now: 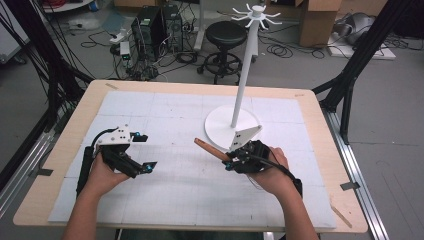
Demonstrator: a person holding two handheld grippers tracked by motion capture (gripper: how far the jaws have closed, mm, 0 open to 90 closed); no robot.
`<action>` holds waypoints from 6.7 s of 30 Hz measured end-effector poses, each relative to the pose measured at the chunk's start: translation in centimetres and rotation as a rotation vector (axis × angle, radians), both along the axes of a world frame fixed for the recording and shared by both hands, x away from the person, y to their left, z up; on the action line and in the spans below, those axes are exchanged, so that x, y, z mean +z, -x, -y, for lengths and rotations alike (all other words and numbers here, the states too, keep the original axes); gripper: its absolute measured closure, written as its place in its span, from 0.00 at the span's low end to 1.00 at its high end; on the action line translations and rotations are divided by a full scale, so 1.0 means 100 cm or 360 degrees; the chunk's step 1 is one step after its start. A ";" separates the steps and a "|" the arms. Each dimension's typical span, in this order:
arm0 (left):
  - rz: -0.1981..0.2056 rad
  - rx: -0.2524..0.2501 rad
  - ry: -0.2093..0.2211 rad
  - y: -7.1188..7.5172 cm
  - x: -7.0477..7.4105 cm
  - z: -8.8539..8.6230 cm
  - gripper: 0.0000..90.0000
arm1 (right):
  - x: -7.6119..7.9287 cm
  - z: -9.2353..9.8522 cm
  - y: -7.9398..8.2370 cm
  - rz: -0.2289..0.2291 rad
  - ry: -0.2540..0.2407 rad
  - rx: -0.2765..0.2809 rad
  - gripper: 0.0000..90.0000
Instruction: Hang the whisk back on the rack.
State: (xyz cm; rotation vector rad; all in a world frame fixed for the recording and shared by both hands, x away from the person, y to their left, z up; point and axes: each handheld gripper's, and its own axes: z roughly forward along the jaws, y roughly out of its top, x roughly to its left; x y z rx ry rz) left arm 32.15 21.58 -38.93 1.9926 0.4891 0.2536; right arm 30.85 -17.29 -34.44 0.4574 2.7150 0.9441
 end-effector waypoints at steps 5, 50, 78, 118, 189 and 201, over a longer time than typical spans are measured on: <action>0.0001 0.0003 0.0010 0.000 0.000 0.000 0.02 | 0.015 0.006 0.001 0.0033 -0.0043 -0.0026 0.79; 0.0008 -0.0007 0.0014 0.001 0.001 0.001 0.02 | 0.119 0.079 -0.032 0.0235 -0.0419 -0.0183 0.79; 0.0007 -0.0013 0.0019 0.001 0.001 0.001 0.02 | 0.155 0.102 -0.041 0.0360 -0.0548 -0.0306 0.79; 0.0012 0.0000 0.0011 0.001 0.002 -0.002 0.02 | 0.184 0.137 -0.064 0.0380 -0.0610 -0.0621 0.79; 0.0006 0.0005 0.0012 0.001 0.001 -0.002 0.02 | 0.173 0.097 -0.069 0.0386 -0.0571 -0.0511 0.55; 0.0005 0.0001 0.0016 0.001 0.001 -0.002 0.02 | 0.162 0.099 -0.052 0.0371 -0.0657 -0.0398 0.47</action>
